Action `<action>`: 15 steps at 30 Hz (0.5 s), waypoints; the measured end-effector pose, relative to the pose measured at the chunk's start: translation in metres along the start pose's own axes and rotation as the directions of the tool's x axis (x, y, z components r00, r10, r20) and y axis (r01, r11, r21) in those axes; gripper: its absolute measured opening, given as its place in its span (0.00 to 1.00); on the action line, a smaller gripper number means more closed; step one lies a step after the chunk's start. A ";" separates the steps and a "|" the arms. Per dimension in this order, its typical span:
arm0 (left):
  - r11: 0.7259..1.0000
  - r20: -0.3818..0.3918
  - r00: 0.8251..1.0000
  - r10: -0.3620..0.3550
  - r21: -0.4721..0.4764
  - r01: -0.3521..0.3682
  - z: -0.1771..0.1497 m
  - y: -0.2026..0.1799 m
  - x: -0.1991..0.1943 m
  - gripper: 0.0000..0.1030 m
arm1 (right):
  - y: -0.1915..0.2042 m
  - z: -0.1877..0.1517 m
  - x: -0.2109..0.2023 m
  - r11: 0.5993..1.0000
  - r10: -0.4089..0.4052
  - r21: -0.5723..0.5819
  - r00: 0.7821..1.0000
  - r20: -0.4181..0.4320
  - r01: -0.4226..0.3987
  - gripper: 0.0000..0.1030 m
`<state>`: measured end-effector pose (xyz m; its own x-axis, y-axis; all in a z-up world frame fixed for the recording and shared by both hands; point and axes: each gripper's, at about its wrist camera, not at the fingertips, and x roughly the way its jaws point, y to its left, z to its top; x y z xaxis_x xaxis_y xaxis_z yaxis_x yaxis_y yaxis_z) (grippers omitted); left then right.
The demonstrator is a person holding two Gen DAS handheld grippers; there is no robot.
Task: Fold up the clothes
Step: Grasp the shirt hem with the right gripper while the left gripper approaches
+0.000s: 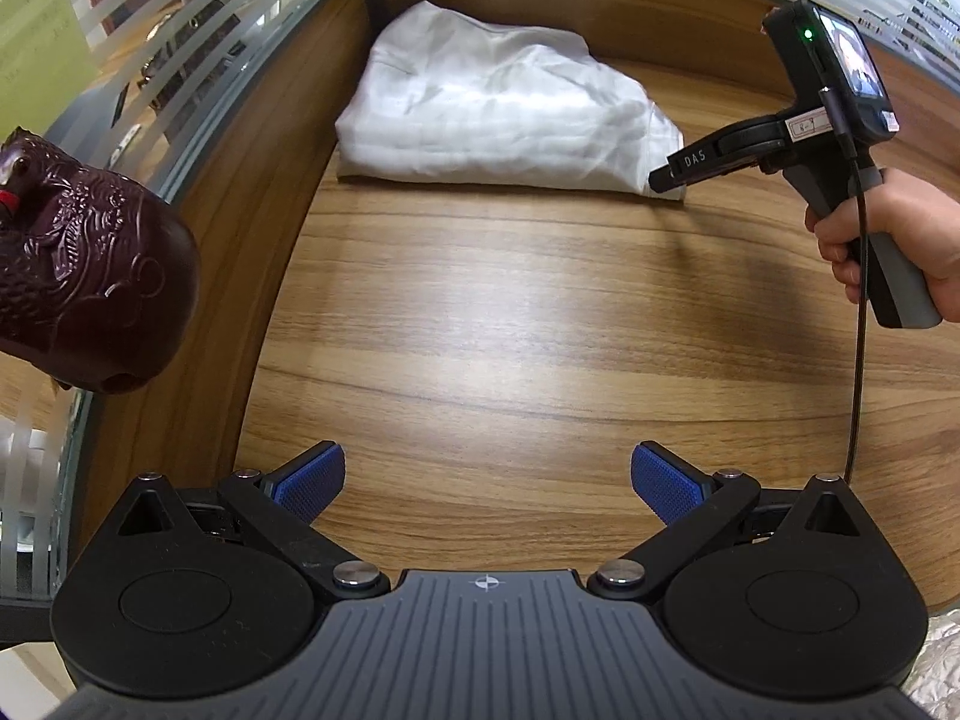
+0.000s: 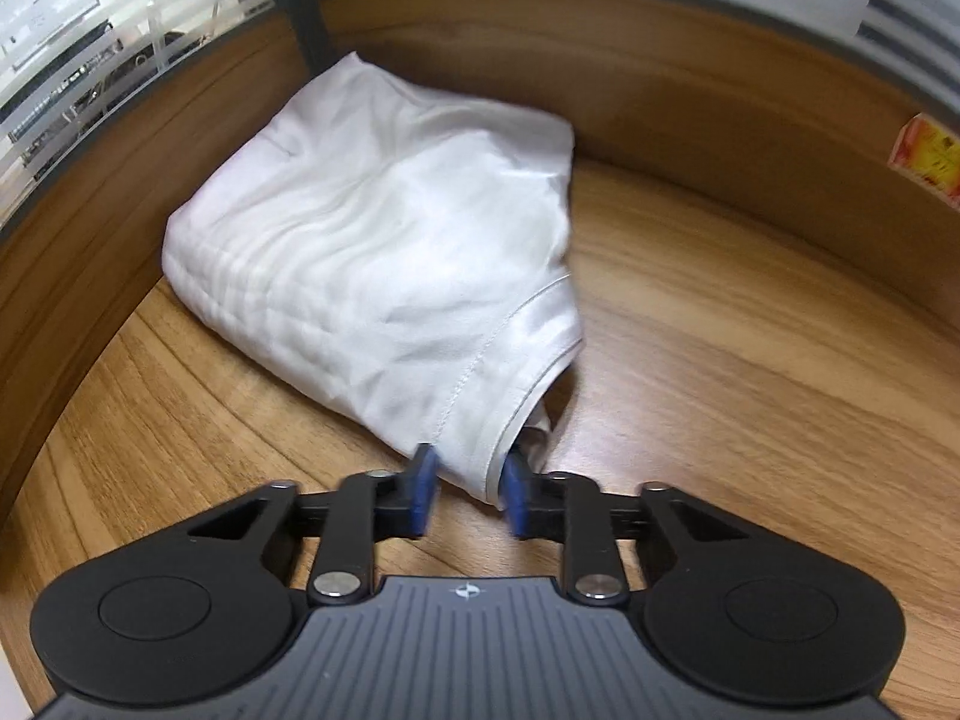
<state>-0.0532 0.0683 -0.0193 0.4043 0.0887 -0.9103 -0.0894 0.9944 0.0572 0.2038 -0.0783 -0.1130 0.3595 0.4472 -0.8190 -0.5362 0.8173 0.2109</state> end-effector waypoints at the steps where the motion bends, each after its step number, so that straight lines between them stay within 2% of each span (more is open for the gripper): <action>1: 1.000 -0.001 1.000 0.000 0.003 0.000 0.001 0.000 0.000 1.00 | 0.000 -0.002 -0.004 1.000 0.001 0.005 1.000 0.007 -0.001 0.07; 15: 0.997 0.021 0.999 -0.039 0.060 0.038 0.013 -0.017 -0.001 1.00 | -0.007 -0.043 -0.061 0.997 -0.011 0.083 0.996 0.085 0.004 0.04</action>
<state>-0.0401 0.0523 -0.0136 0.4268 0.0511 -0.9029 -0.0192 0.9987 0.0475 0.1530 -0.1265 -0.0875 0.4290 0.4671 -0.7731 -0.4694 0.8466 0.2510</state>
